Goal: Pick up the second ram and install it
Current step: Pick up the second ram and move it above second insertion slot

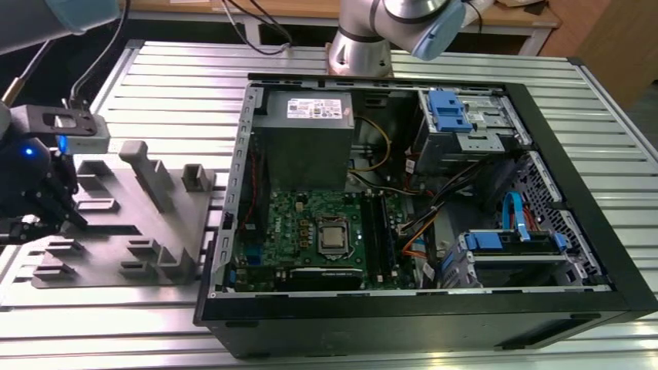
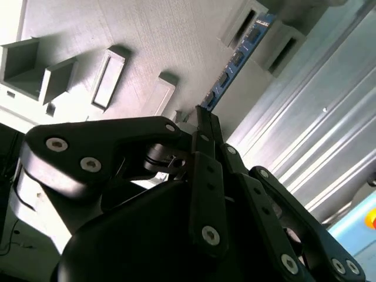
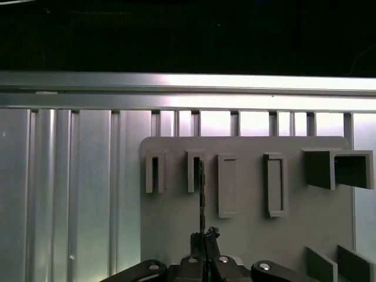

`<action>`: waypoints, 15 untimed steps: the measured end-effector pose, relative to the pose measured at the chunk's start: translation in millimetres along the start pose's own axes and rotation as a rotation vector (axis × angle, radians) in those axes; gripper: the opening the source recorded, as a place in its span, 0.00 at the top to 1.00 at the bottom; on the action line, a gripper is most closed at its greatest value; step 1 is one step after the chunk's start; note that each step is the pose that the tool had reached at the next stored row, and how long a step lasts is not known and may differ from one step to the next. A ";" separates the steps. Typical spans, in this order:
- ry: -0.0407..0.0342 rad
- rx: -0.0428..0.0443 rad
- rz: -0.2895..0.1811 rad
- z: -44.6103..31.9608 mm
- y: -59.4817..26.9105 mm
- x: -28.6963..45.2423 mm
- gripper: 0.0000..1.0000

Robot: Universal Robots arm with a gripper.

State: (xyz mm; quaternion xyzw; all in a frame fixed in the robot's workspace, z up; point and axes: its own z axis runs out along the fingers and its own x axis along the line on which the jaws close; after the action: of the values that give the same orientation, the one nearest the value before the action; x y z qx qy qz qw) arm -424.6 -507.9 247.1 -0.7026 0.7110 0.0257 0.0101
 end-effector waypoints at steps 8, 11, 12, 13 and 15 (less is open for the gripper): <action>0.0000 0.0000 0.000 -22.0 0.5 -1.1 0.92; -0.0001 0.0000 0.000 -30.7 0.7 -1.6 0.92; -0.0001 0.0000 0.000 -33.6 0.7 -1.7 0.92; -0.0002 0.0002 0.000 -36.8 0.8 -1.9 0.92; -0.0001 0.0001 0.000 -43.5 1.0 -2.2 0.92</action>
State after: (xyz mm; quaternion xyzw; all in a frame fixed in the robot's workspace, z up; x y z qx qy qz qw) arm -424.6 -507.9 290.6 -0.7026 0.7110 0.0257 0.0101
